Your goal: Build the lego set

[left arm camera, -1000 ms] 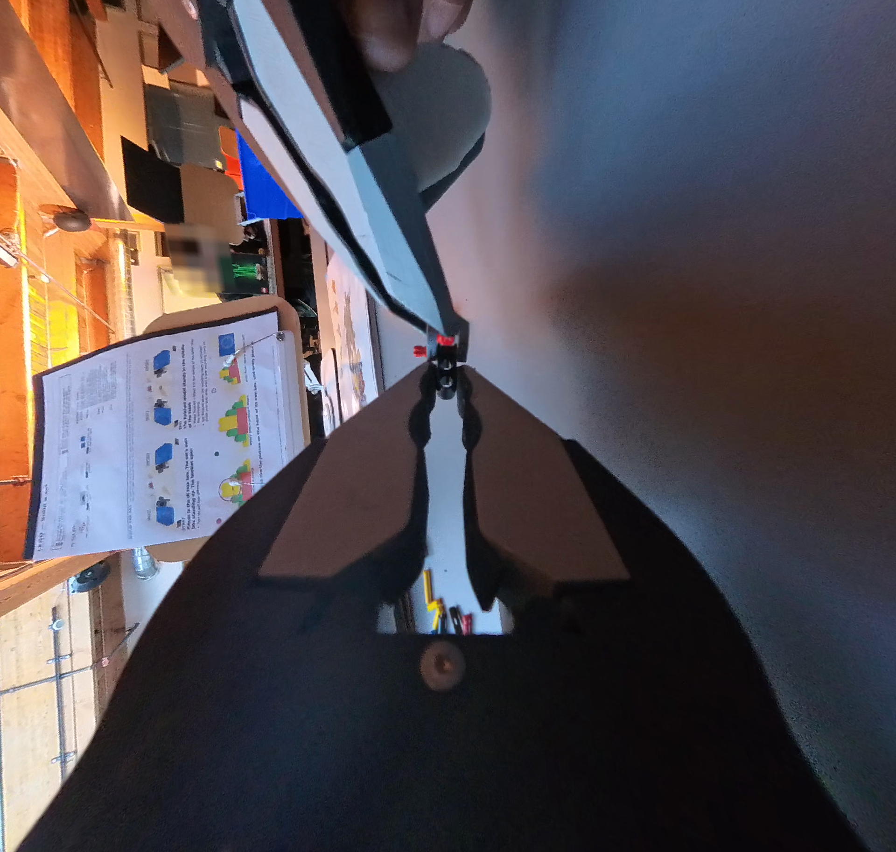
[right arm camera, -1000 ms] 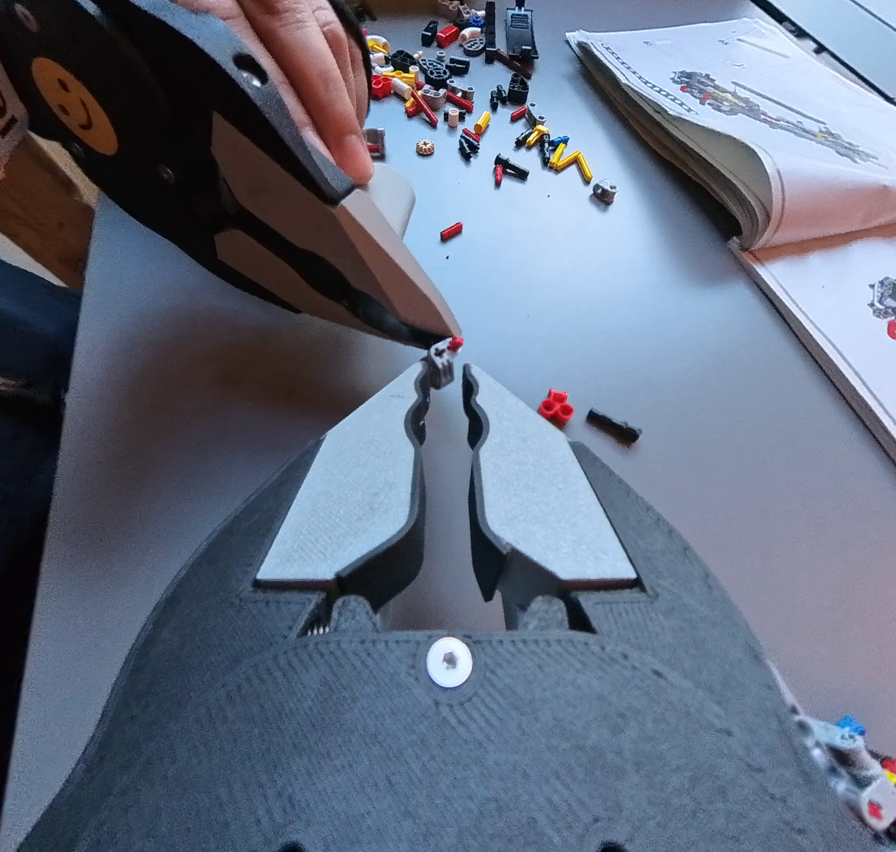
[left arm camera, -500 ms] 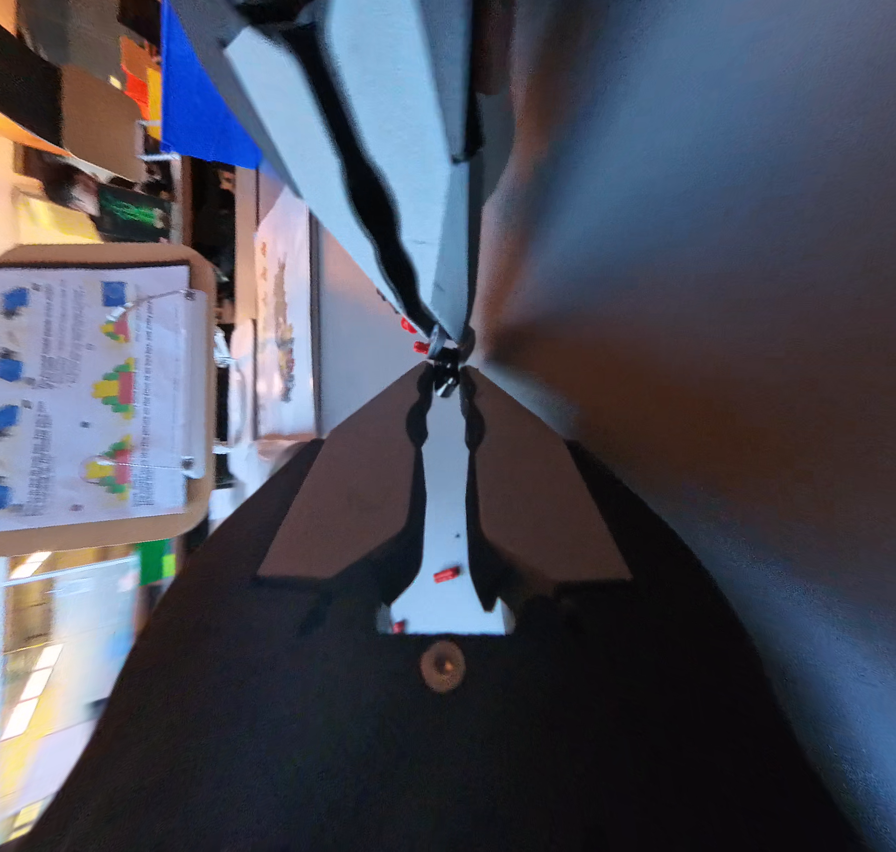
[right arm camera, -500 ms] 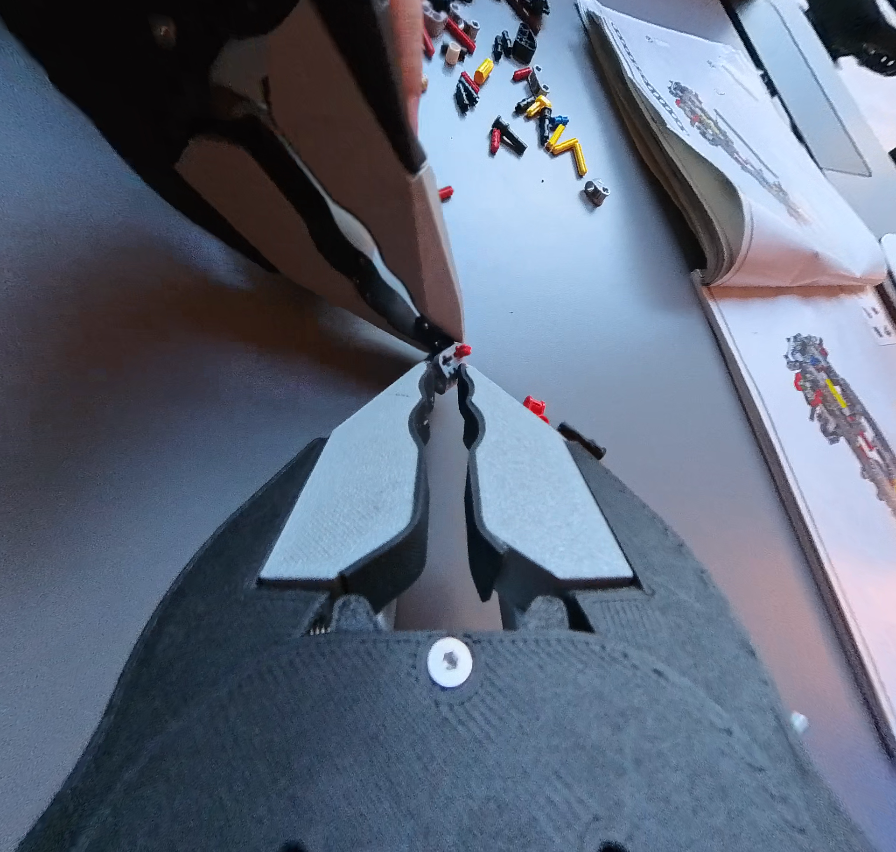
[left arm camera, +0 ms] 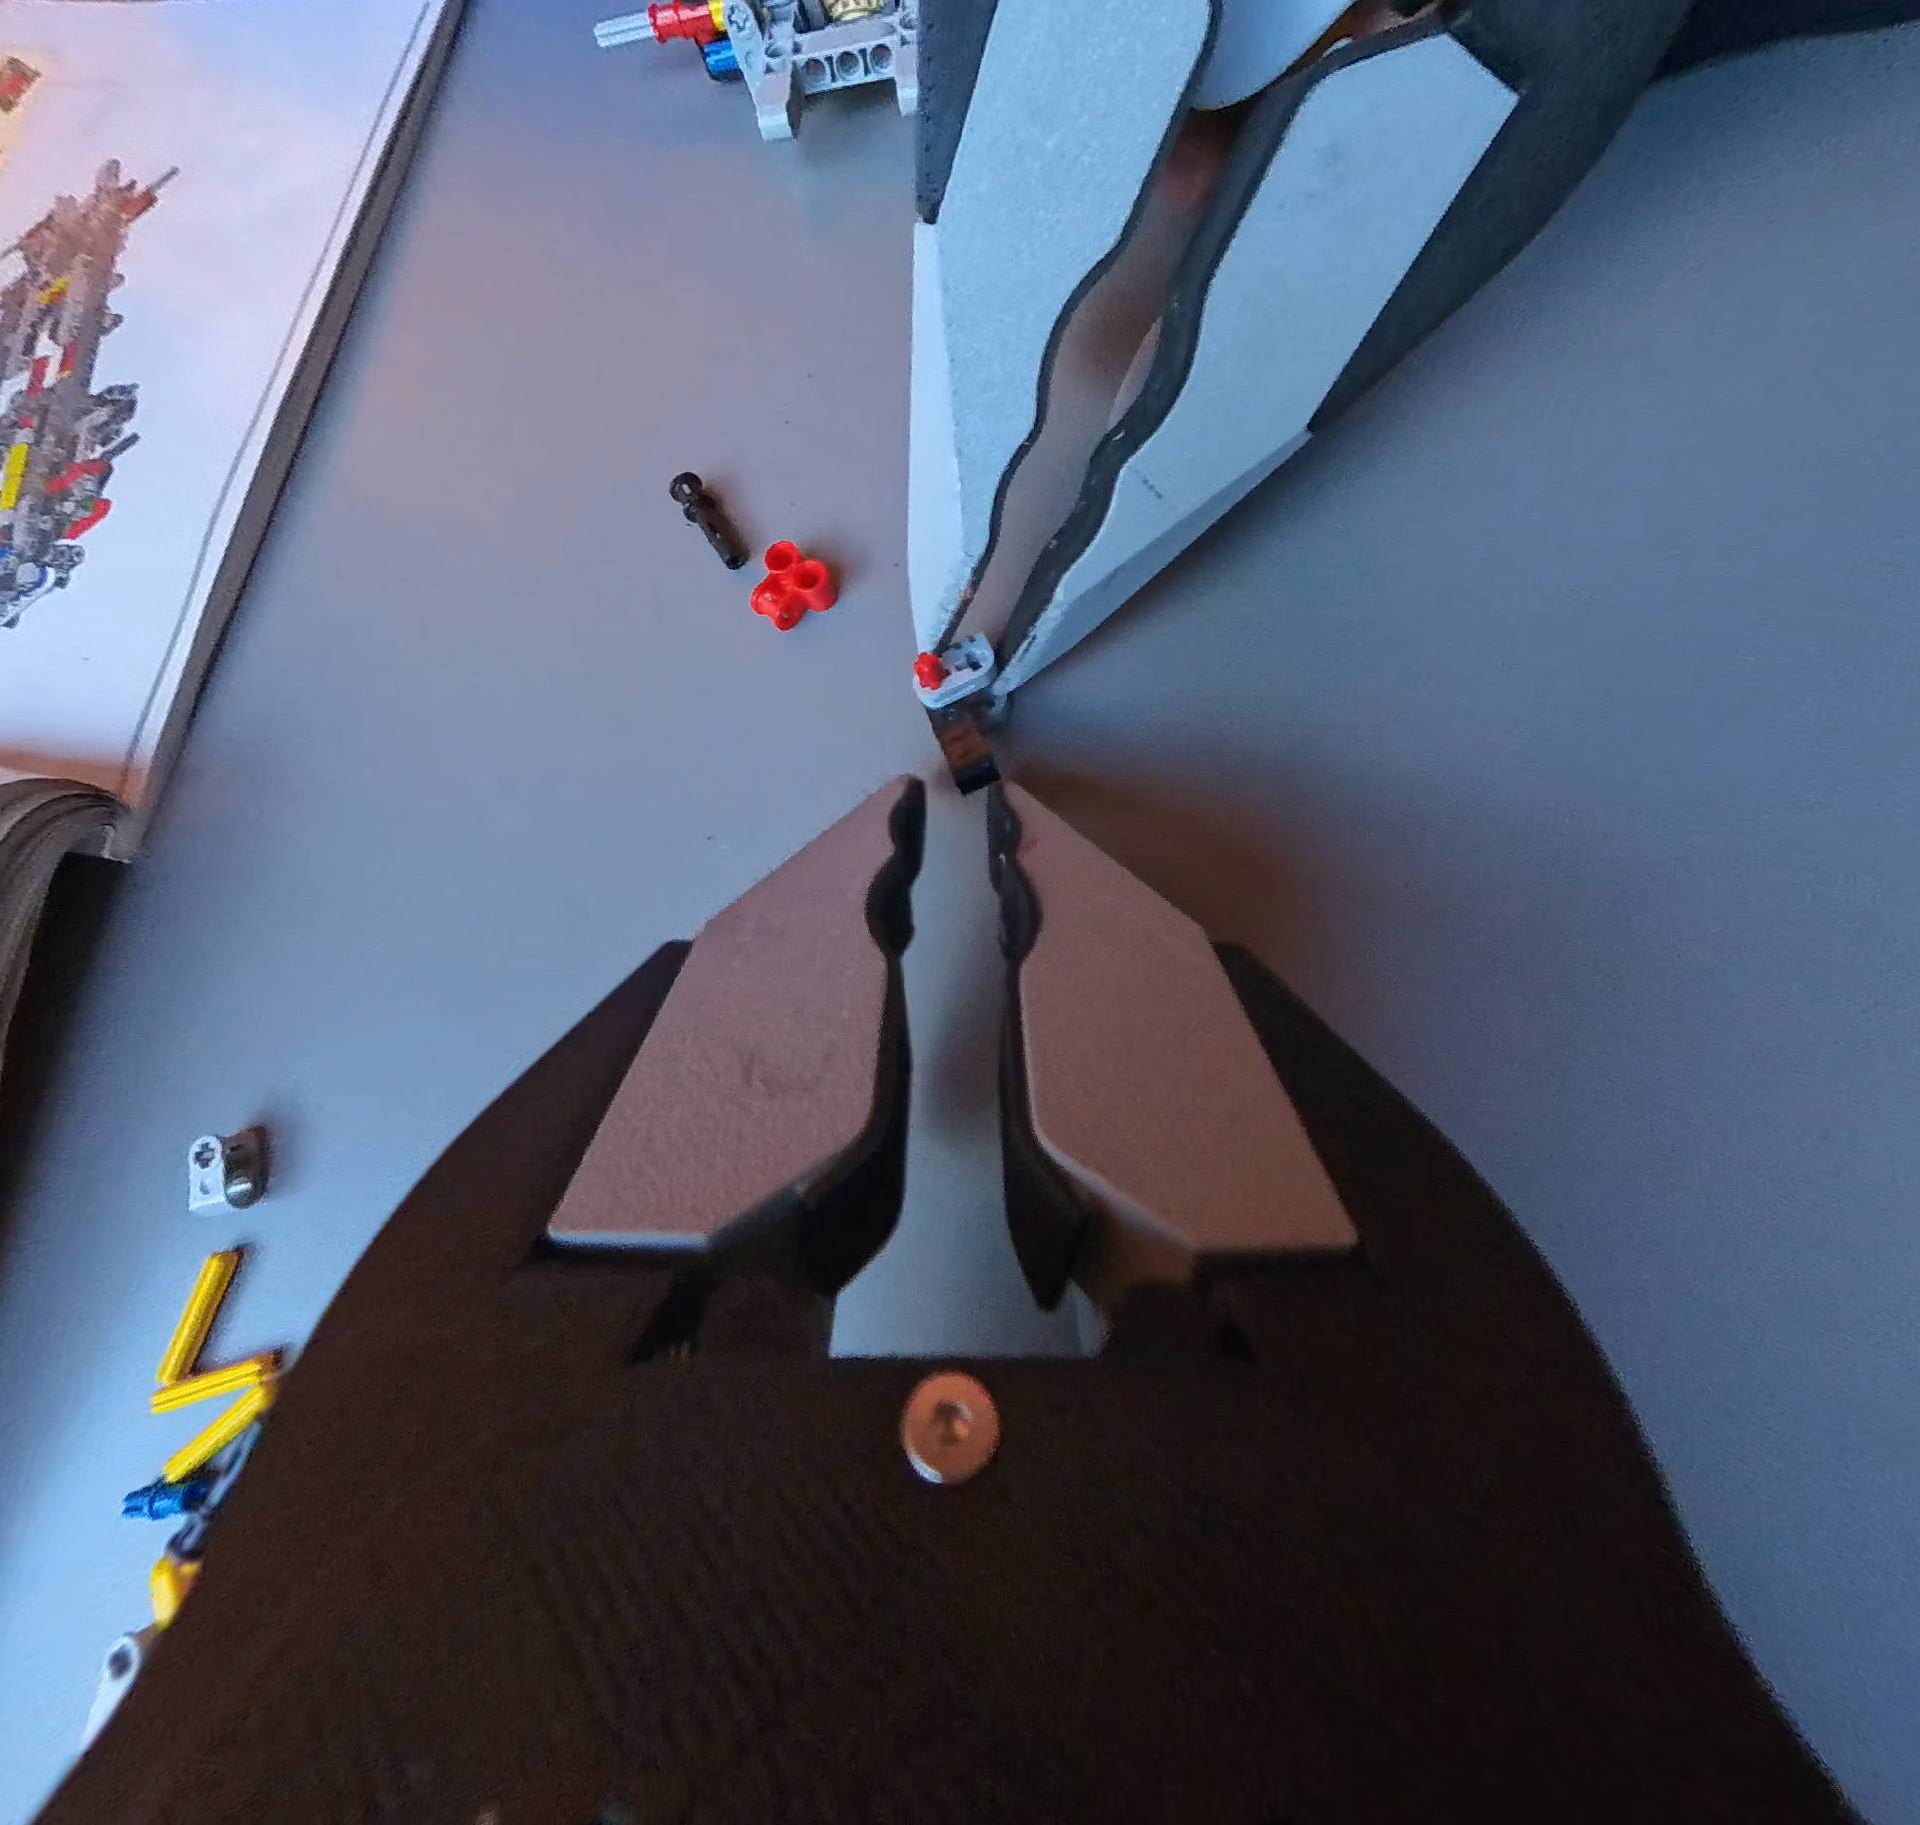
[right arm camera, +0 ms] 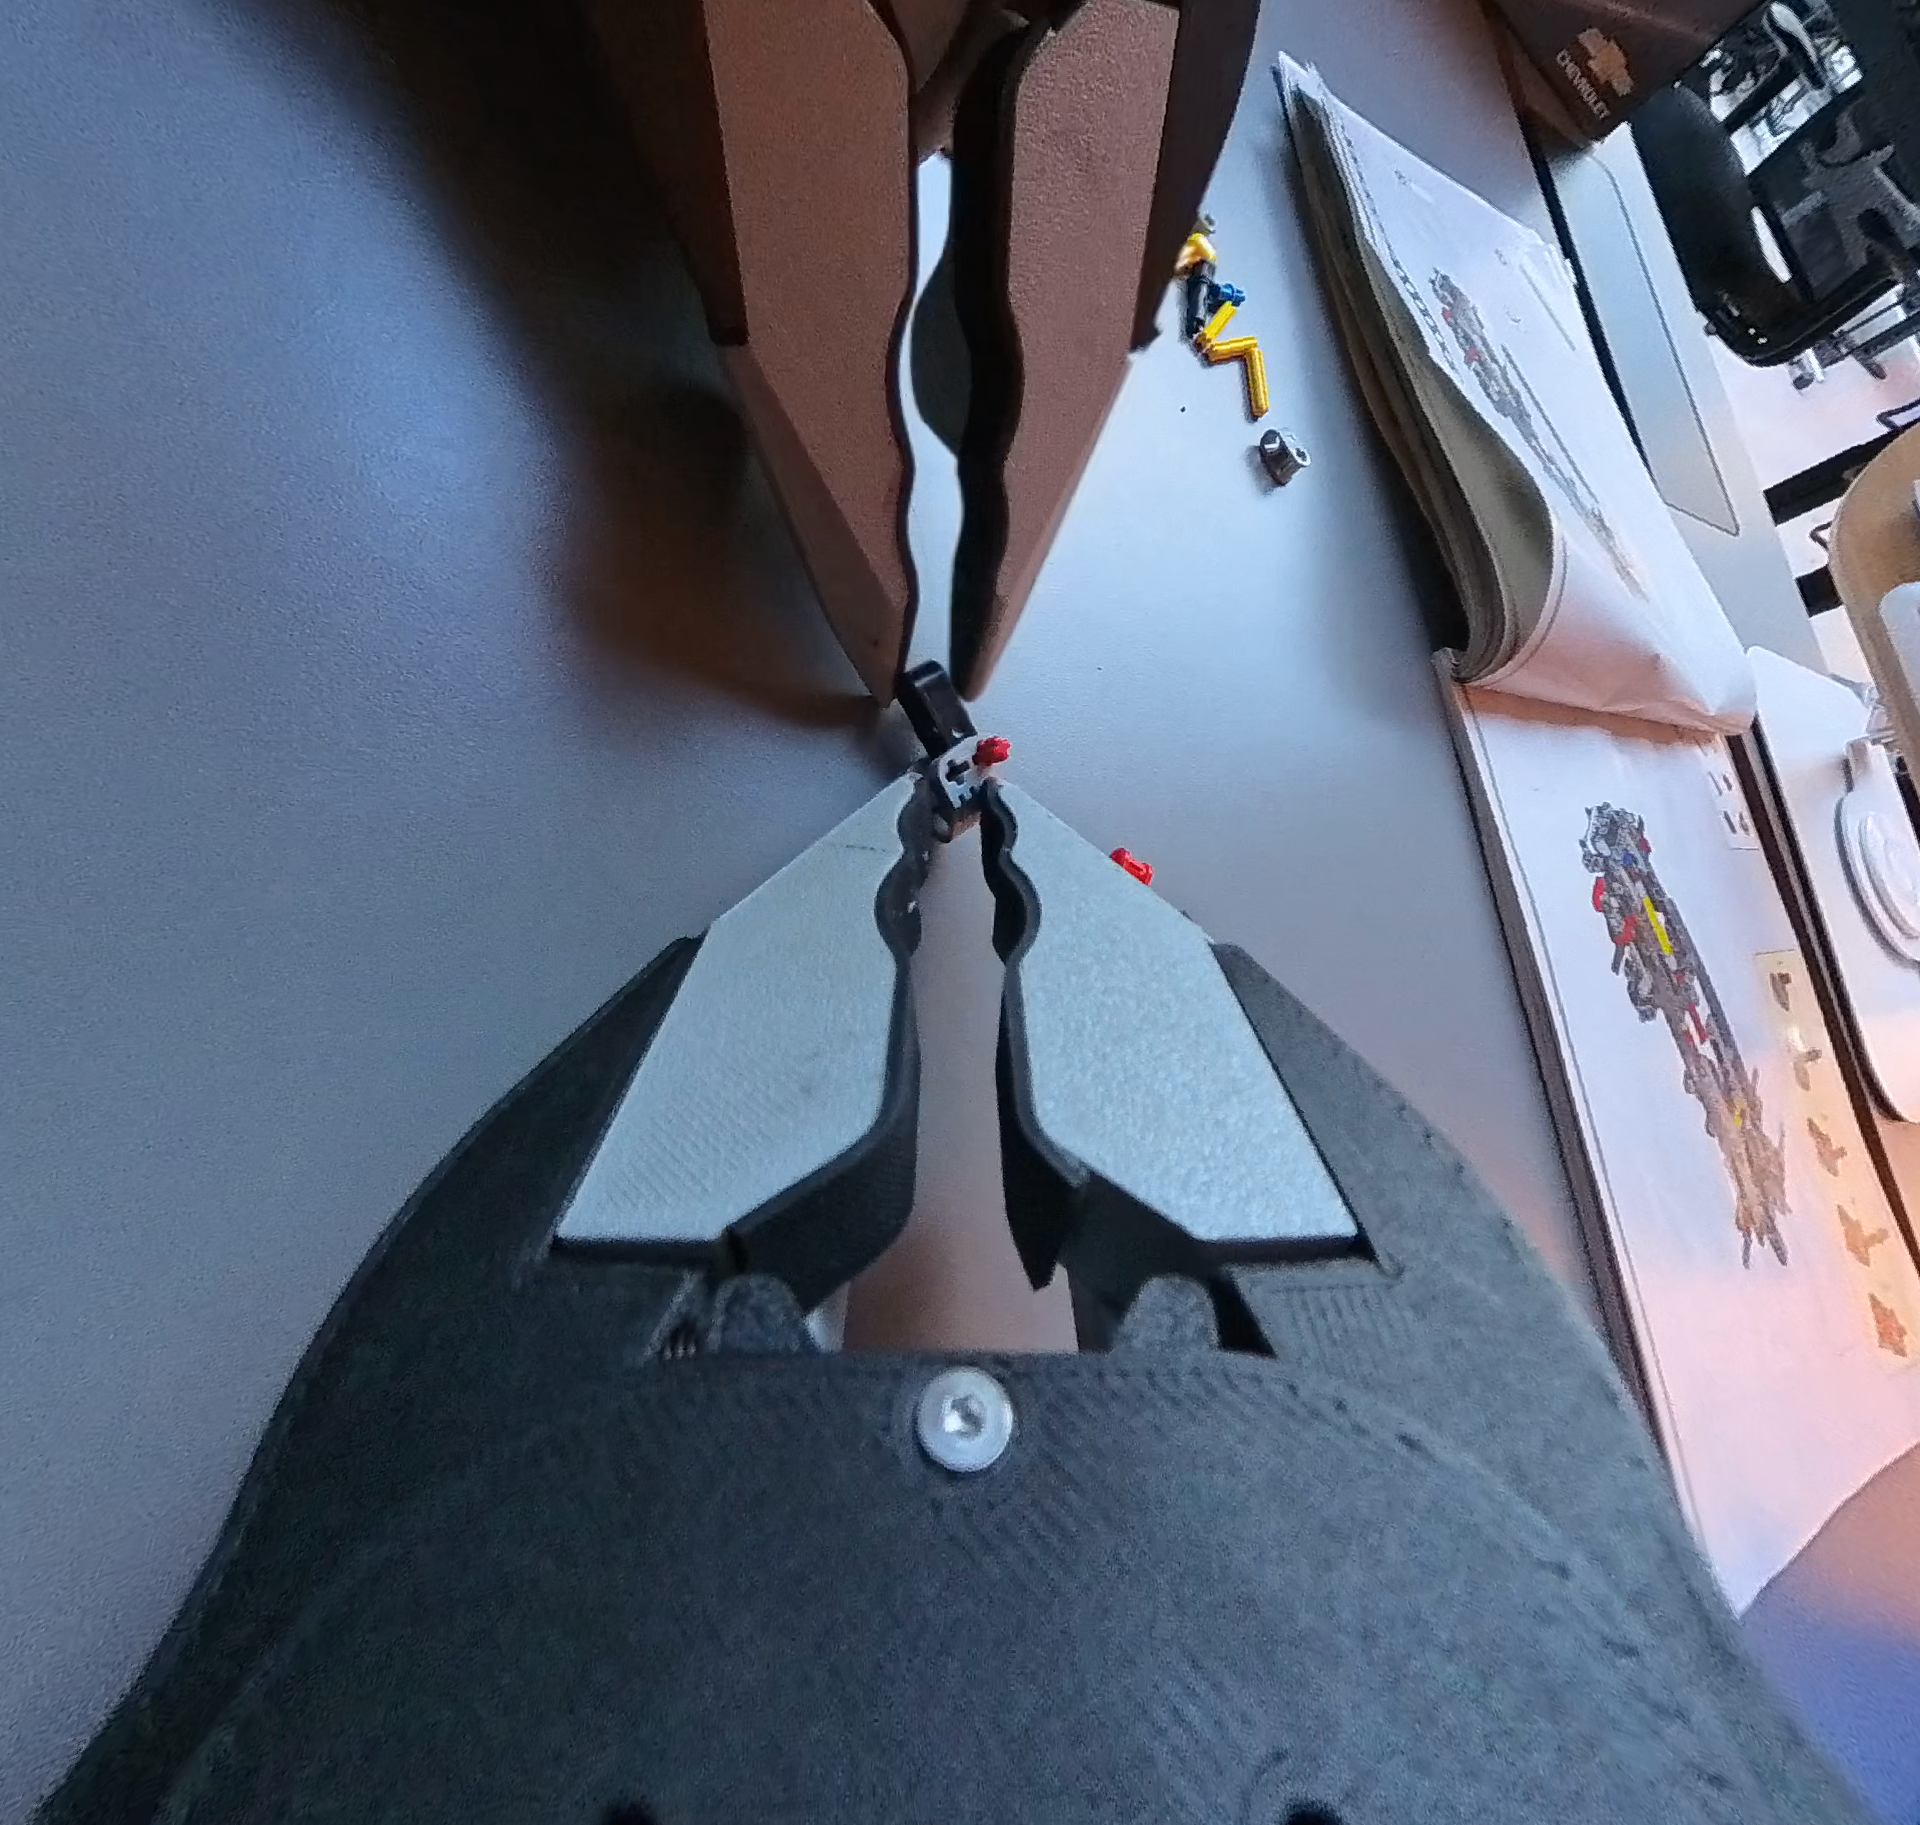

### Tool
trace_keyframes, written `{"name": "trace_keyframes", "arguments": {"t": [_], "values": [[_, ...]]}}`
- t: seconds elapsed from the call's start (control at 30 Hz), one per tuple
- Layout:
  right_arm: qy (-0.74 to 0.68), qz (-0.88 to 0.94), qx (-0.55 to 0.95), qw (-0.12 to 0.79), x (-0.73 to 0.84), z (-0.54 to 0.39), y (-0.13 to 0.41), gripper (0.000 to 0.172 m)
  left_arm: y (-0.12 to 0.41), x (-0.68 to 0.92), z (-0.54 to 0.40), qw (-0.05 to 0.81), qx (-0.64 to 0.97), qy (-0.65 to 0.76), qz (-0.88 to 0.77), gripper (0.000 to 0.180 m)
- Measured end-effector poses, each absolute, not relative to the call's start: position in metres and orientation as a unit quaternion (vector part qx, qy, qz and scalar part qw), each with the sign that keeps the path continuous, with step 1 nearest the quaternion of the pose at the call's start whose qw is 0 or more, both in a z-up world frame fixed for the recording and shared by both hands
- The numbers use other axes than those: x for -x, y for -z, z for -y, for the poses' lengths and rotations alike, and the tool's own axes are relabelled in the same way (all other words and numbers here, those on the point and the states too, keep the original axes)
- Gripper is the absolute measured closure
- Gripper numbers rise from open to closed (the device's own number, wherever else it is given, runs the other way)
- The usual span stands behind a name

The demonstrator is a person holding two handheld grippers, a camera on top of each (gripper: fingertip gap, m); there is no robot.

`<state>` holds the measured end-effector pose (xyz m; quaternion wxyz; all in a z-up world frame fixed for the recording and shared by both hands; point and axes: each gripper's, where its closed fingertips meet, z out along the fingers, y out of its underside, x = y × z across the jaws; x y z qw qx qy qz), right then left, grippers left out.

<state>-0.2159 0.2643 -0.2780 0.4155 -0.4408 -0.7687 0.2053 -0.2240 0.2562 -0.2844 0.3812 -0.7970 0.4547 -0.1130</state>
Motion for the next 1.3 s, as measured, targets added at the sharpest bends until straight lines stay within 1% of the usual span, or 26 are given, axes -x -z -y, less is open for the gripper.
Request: {"name": "trace_keyframes", "arguments": {"t": [0.1,0.37,0.43,0.53,0.7,0.8,0.93,0.97,1.0,1.07,1.3], "values": [[-0.2,0.77,0.435,0.421,0.216,-0.264,0.278,0.166,0.285,0.222,-0.254,0.376,0.799,0.119,-0.454,0.177],[-0.165,0.774,0.422,0.441,0.218,-0.266,0.278,0.166,0.285,0.221,-0.254,0.359,0.819,0.155,-0.42,0.175],[-0.164,0.774,0.422,0.443,0.218,-0.267,0.278,0.166,0.285,0.222,-0.255,0.359,0.821,0.156,-0.415,0.172],[-0.16,0.772,0.425,0.445,0.219,-0.269,0.278,0.166,0.285,0.218,-0.251,0.353,0.817,0.172,-0.422,0.152],[-0.153,0.772,0.425,0.448,0.219,-0.269,0.278,0.166,0.285,0.214,-0.252,0.354,0.814,0.169,-0.428,0.151],[-0.145,0.772,0.424,0.45,0.219,-0.27,0.278,0.166,0.286,0.215,-0.256,0.352,0.823,0.17,-0.412,0.156],[-0.164,0.773,0.421,0.444,0.22,-0.264,0.278,0.166,0.285,0.219,-0.261,0.356,0.83,0.164,-0.397,0.149],[-0.161,0.774,0.421,0.445,0.22,-0.265,0.278,0.166,0.285,0.218,-0.259,0.355,0.828,0.166,-0.402,0.155],[-0.161,0.773,0.421,0.445,0.22,-0.265,0.278,0.166,0.285,0.217,-0.258,0.356,0.825,0.164,-0.407,0.166],[-0.164,0.772,0.424,0.444,0.22,-0.265,0.278,0.166,0.285,0.219,-0.259,0.363,0.822,0.146,-0.413,0.172],[-0.188,0.762,0.437,0.439,0.218,-0.264,0.275,0.164,0.285,0.221,-0.262,0.371,0.822,0.128,-0.413,0.173]]}}
